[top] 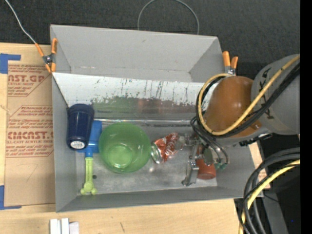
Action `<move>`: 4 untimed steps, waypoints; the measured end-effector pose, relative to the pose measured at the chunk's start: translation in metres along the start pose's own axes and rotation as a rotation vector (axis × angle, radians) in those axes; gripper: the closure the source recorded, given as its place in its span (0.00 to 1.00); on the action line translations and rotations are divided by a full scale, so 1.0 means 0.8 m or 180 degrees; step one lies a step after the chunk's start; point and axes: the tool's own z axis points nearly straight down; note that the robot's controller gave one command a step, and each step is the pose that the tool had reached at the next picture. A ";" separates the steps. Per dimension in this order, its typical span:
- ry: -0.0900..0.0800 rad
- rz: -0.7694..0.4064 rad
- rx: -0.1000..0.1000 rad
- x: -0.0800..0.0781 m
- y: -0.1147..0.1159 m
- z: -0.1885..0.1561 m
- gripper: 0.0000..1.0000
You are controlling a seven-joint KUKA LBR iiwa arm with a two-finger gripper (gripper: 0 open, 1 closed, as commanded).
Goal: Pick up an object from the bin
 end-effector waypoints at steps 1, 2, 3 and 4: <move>-0.0024 -0.0002 0.0001 -0.002 0.000 -0.005 0.00; -0.0060 -0.0622 -0.0010 -0.087 0.015 0.077 0.00; -0.0040 -0.0605 0.0006 -0.095 0.010 -0.032 0.00; -0.0067 -0.0822 -0.0011 -0.094 0.067 0.044 0.00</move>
Offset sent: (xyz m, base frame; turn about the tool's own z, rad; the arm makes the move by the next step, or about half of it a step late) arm 0.0641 0.0079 -0.0656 -0.1929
